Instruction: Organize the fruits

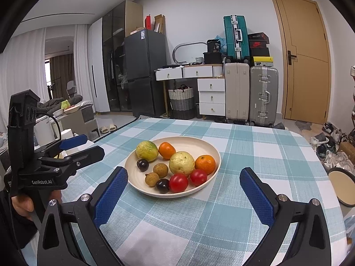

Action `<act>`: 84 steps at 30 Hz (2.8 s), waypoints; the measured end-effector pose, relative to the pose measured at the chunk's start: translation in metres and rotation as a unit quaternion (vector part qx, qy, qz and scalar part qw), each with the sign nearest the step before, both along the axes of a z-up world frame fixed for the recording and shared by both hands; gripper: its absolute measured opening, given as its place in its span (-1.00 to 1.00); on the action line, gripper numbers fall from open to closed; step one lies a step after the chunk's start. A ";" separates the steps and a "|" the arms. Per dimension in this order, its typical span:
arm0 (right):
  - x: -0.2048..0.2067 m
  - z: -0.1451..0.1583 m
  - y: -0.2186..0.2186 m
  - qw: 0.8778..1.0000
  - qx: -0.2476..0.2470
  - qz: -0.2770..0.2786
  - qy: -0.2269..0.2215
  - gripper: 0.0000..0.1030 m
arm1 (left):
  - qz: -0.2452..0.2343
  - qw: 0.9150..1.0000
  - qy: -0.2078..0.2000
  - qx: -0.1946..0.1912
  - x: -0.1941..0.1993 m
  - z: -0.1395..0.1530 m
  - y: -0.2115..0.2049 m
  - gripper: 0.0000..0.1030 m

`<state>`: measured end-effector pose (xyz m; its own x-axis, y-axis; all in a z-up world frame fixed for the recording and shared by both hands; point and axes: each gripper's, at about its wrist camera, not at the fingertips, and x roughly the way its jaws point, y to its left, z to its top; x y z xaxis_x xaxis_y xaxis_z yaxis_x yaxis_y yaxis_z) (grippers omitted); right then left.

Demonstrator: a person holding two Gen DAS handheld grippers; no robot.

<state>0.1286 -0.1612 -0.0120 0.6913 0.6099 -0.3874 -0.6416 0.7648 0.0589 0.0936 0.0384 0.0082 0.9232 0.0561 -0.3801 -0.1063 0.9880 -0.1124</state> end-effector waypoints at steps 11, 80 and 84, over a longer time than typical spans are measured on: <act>-0.001 0.000 -0.001 1.000 0.000 0.001 -0.001 1.00 | 0.000 1.000 0.001 0.000 0.000 0.000 -0.001 0.99; 0.000 -0.002 0.005 1.000 -0.005 0.009 0.003 1.00 | -0.006 1.000 0.003 0.008 0.006 -0.006 -0.005 0.99; 0.000 -0.002 0.004 1.000 -0.005 0.009 0.003 1.00 | -0.005 1.000 0.002 0.007 0.006 -0.006 -0.004 0.99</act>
